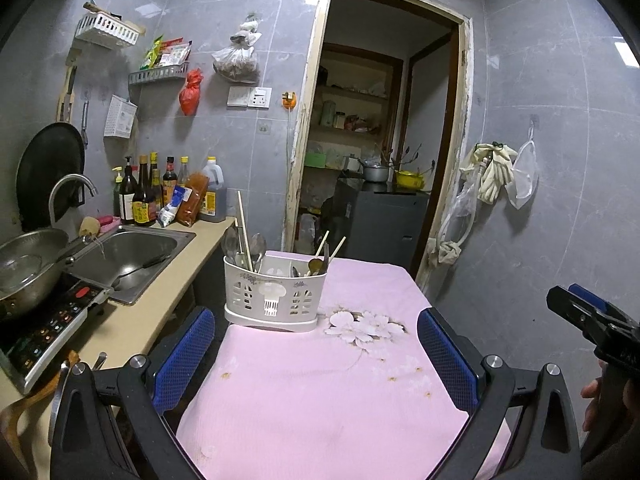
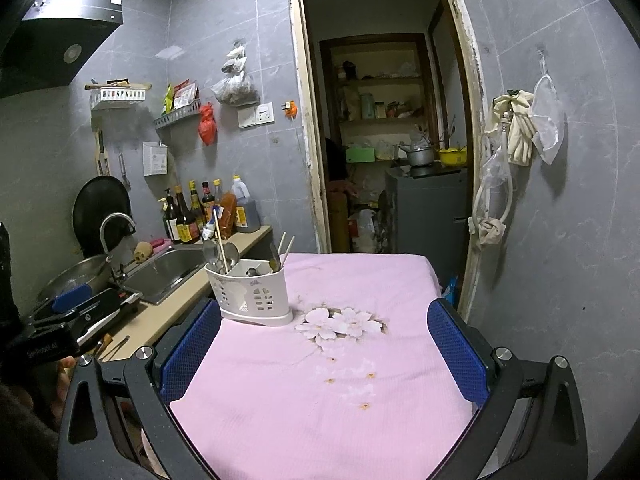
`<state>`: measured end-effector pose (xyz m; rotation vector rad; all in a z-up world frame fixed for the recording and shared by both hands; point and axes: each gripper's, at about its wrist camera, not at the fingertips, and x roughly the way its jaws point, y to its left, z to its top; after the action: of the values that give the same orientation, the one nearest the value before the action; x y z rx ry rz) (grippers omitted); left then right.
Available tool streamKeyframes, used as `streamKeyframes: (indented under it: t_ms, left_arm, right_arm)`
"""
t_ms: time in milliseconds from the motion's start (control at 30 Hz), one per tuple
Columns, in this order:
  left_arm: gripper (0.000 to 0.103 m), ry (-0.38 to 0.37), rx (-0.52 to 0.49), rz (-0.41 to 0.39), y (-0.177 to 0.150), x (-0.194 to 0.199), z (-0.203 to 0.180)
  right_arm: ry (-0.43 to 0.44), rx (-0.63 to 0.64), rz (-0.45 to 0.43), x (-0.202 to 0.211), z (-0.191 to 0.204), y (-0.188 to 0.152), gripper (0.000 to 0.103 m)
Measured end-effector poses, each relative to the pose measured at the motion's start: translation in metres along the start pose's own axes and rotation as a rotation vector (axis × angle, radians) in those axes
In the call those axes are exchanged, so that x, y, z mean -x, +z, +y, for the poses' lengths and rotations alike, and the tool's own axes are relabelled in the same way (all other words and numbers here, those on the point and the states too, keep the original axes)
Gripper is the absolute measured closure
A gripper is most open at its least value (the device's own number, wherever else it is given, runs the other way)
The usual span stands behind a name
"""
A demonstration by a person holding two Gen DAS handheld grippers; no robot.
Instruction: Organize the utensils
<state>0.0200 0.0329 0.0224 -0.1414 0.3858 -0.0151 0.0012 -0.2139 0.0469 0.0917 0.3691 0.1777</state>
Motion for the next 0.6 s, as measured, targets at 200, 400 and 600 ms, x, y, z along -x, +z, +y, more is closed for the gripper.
streamKeyframes:
  t_ms: [200, 400, 600]
  left_arm:
    - [0.001, 0.001, 0.004, 0.0, -0.002, 0.001, 0.0]
    - [0.001, -0.002, 0.003, 0.001, -0.004, 0.005, 0.0]
    - [0.001, 0.001, 0.005, -0.001, -0.006, 0.006, -0.001]
  right_arm:
    - [0.002, 0.0, 0.02, 0.001, -0.003, 0.001, 0.002]
    - [0.002, -0.005, 0.036, -0.007, -0.006, 0.003, 0.002]
    - [0.002, -0.003, 0.034, -0.007, -0.006, 0.002, 0.002]
